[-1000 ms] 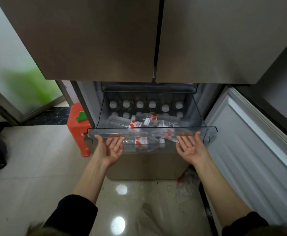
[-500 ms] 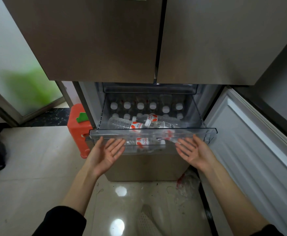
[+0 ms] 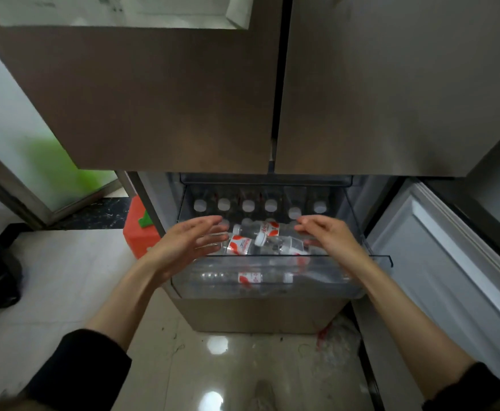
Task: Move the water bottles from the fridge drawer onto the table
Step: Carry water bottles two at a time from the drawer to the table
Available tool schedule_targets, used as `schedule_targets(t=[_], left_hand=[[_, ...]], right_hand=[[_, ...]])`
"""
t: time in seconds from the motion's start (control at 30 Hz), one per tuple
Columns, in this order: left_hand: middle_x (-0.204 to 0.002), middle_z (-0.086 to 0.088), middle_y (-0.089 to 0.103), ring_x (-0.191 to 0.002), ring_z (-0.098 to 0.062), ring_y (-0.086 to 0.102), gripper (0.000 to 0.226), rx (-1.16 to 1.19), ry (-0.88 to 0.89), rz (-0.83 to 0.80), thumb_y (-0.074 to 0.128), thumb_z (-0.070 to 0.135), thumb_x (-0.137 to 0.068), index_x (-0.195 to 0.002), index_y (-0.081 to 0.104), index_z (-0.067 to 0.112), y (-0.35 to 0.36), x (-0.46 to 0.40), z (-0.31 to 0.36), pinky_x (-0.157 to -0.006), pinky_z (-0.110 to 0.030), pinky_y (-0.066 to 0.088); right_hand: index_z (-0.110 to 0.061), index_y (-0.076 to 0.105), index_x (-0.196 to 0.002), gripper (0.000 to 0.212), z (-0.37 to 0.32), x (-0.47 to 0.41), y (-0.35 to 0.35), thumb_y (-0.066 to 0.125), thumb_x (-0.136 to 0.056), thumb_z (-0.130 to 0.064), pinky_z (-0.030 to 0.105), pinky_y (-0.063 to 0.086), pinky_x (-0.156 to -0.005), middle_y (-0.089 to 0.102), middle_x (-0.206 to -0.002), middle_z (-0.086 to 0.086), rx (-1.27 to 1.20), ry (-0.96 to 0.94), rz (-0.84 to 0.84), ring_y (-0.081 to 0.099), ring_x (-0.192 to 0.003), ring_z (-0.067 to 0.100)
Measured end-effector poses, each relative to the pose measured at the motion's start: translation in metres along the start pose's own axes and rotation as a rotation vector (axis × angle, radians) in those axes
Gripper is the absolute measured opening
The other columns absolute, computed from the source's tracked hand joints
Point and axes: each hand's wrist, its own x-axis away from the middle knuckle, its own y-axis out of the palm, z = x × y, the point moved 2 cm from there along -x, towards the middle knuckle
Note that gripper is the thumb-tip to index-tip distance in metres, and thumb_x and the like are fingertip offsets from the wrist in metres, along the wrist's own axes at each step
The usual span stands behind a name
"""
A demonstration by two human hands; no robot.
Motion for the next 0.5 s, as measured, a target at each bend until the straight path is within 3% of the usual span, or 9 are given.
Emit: schedule_targets(t=[0.1,0.23,0.33,0.5], left_hand=[[-0.119,0.001,0.062,-0.107,-0.014,0.062,0.036,-0.259,-0.043,0.013,0.047,0.026,-0.094,-0.128,0.049,0.016,0.002,-0.032,0.002,-0.083,-0.023,0.052],[-0.117,0.003,0.058,-0.11,-0.011,0.053,0.031,-0.595,-0.096,-0.044,0.046,0.013,-0.095,-0.125,0.052,0.015,0.007,-0.07,-0.01,-0.095,-0.028,0.042],[-0.128,-0.003,0.056,-0.117,-0.013,0.051,0.035,-0.804,-0.109,-0.118,0.044,0.003,-0.094,-0.126,0.052,0.012,0.01,-0.09,-0.025,-0.101,-0.029,0.04],[-0.139,0.001,0.047,-0.112,-0.013,0.054,0.047,-1.112,-0.07,-0.222,0.058,0.009,-0.087,-0.13,0.049,0.024,0.014,-0.118,-0.043,-0.099,-0.031,0.044]], right_hand=[[-0.012,0.06,-0.121,0.032,0.004,-0.034,-0.001,0.055,-0.092,-0.025,0.023,0.044,-0.091,0.061,-0.112,-0.004,0.253,0.0,-0.127,0.056,-0.103,0.008],[-0.012,0.049,-0.133,0.047,0.026,-0.069,0.002,0.061,-0.089,-0.024,0.027,0.046,-0.094,0.057,-0.128,0.006,0.532,0.12,-0.322,0.056,-0.111,0.017],[-0.016,0.043,-0.137,0.059,0.041,-0.082,0.008,0.065,-0.085,-0.029,0.03,0.042,-0.101,0.049,-0.138,0.005,0.724,0.154,-0.437,0.05,-0.121,0.019],[-0.022,0.039,-0.138,0.072,0.044,-0.09,0.019,0.073,-0.076,-0.033,0.036,0.034,-0.105,0.035,-0.146,0.003,0.934,0.115,-0.529,0.036,-0.131,0.024]])
